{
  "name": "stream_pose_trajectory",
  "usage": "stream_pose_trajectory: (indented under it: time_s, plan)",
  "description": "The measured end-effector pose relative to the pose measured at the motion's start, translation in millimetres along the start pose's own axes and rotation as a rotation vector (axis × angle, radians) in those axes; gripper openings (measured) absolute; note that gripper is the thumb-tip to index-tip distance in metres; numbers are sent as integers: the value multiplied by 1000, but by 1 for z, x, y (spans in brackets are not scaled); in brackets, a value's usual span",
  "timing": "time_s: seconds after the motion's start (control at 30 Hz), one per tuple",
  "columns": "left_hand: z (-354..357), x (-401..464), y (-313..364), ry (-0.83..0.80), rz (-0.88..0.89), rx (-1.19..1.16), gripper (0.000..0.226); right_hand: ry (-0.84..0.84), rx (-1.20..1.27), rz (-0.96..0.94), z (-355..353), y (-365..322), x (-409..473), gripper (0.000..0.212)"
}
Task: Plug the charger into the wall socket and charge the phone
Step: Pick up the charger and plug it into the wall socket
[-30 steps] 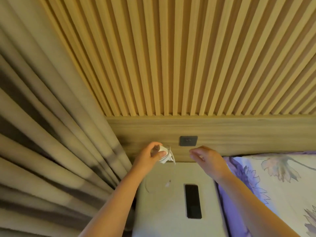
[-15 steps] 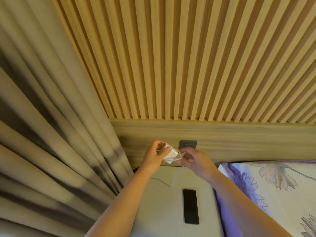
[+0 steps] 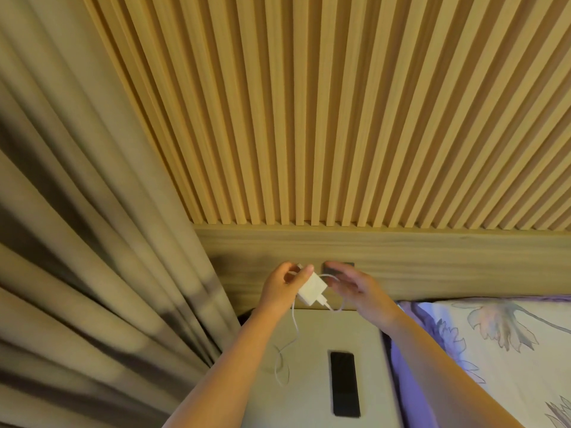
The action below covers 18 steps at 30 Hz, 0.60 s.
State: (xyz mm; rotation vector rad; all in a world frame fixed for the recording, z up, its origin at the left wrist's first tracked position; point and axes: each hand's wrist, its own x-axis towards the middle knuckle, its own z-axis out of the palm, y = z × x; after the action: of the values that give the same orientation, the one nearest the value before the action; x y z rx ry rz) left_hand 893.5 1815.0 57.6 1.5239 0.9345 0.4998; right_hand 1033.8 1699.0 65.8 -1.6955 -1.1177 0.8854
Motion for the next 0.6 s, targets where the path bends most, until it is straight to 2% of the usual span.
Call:
stream_pose_trajectory:
  time_s: [0.1, 0.17, 0.23, 0.3, 0.37, 0.5, 0.6]
  plan:
    - [2, 4, 2, 10, -45, 19, 28, 77, -391, -16, 1, 7, 4, 28]
    - [5, 8, 5, 63, -27, 94, 27, 115, -434, -89, 4, 3, 3, 30]
    - [10, 11, 9, 117, -18, 156, 30, 58, -305, -101, 9, -7, 0, 45]
    - [15, 13, 13, 148, -45, 182, 37, -4, -292, -113, 15, -9, 2, 57]
    - [18, 14, 16, 120, -97, 150, 40, 41, -289, -86, 21, -2, 4, 61]
    - [19, 10, 13, -75, -119, -103, 16, 91, 216, 38, 18, 11, 4, 46]
    - [16, 10, 1, -162, -106, -195, 24, 83, 315, 48, 13, 11, 1, 15]
